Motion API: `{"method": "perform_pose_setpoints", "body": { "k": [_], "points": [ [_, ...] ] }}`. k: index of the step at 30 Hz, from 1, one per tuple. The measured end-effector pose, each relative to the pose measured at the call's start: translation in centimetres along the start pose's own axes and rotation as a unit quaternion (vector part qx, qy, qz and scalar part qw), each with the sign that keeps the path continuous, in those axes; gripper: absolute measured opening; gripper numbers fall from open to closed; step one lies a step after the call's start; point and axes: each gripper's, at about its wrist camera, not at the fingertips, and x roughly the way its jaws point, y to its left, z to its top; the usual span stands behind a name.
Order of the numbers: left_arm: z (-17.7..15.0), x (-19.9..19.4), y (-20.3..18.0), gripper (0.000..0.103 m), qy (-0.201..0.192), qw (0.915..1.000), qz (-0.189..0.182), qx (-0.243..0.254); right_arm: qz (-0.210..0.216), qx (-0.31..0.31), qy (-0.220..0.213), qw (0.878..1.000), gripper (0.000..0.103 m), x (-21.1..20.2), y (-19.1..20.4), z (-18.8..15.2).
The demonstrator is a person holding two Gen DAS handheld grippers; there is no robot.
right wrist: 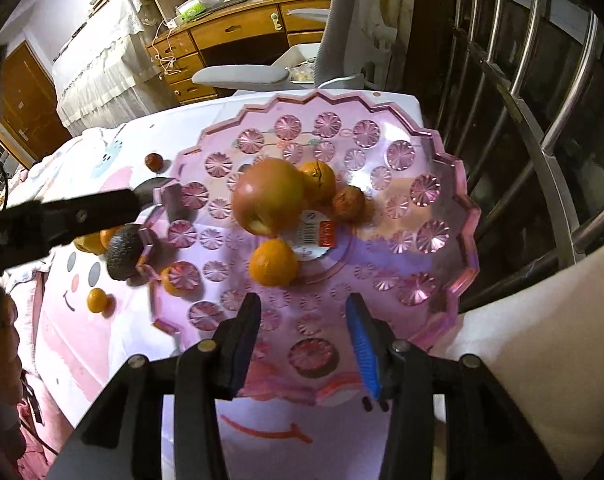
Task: Organize fruits
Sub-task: 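Open the left gripper to drop the apple while the right gripper drops the lychee, then move the left gripper back toward the yellow pear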
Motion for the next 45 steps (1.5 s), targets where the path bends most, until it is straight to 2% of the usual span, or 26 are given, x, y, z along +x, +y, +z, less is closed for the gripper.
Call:
{"method": "perform_pose_setpoints", "body": {
  "k": [6,13,21,34,37,45],
  "points": [
    [-2.3,-2.8,4.2,0.085,0.004,0.9996,0.01,-0.025,0.018,0.017,0.009,1.0,0.045,-0.8,2.0,-0.9],
    [-4.7,-6.1,9.1,0.085,0.01,0.9992,0.019,-0.034,0.011,0.017,0.028,0.999,0.045,-1.7,5.6,-3.2],
    [-6.0,-9.9,14.0,0.085,0.011,0.9998,0.015,-0.008,0.02,0.031,0.039,0.999,0.045,-3.4,11.2,-6.6],
    [-6.7,-13.9,20.2,0.085,0.001,0.9975,0.005,0.071,0.031,0.076,0.012,0.997,0.044,-3.6,21.0,-11.3],
    [-6.7,-13.9,21.2,0.085,0.004,0.9964,0.004,0.085,0.022,0.087,0.0,0.996,0.044,-3.5,22.5,-12.0],
    [-6.6,-13.0,22.4,0.085,0.029,0.9935,-0.004,0.11,0.004,0.123,-0.022,0.992,0.044,-3.7,23.3,-13.1]
  ]
}}
